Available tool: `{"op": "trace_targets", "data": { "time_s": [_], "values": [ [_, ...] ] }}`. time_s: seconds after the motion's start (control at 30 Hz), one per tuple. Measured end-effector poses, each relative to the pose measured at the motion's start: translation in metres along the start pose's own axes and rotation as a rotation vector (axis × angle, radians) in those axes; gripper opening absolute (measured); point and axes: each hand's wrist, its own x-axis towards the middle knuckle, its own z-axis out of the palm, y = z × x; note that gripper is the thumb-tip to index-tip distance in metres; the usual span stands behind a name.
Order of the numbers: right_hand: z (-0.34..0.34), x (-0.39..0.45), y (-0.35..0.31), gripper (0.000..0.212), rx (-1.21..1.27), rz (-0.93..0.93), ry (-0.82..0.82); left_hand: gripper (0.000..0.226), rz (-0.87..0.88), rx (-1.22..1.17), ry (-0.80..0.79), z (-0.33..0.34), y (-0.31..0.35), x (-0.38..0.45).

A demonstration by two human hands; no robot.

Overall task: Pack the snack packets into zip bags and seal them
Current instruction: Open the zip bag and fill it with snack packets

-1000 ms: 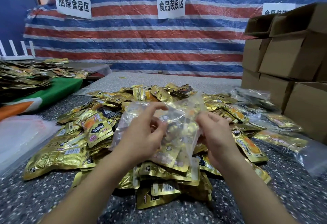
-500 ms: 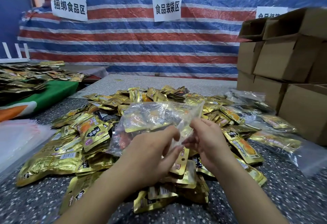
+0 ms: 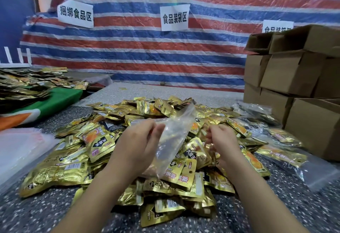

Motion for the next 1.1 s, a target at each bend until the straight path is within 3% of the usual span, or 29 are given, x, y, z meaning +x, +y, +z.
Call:
{"op": "trace_targets", "data": {
  "time_s": [0.13, 0.27, 0.4, 0.53, 0.63, 0.87, 1.0, 1.1],
  "values": [
    [0.008, 0.031, -0.010, 0.039, -0.411, -0.037, 0.016, 0.054, -0.016, -0.043, 0.021, 0.001, -0.004, 0.000],
    [0.018, 0.046, -0.016, 0.081, -0.556, 0.078, -0.094, 0.052, -0.018, -0.030, 0.021, 0.002, -0.007, 0.000],
    [0.020, 0.056, -0.018, 0.060, -0.602, 0.126, -0.160, 0.049, 0.001, 0.002, 0.031, 0.002, -0.008, 0.000],
    [0.019, 0.053, -0.023, 0.073, -0.437, 0.158, -0.200, 0.043, 0.028, 0.011, 0.057, 0.001, -0.005, 0.000],
    [0.015, 0.053, -0.024, 0.039, -0.316, 0.163, -0.187, 0.042, 0.027, 0.012, 0.061, 0.003, -0.006, 0.000],
    [-0.001, 0.053, -0.023, 0.022, 0.041, 0.255, -0.129, 0.034, 0.012, -0.016, -0.011, 0.006, -0.009, -0.002],
    [-0.018, 0.047, -0.034, 0.019, 0.321, 0.135, -0.134, 0.030, 0.018, -0.021, -0.037, 0.007, -0.009, -0.003],
    [-0.026, 0.031, -0.051, 0.021, 0.523, -0.042, -0.335, 0.025, 0.018, -0.019, -0.052, 0.007, -0.007, -0.003]
  ]
}}
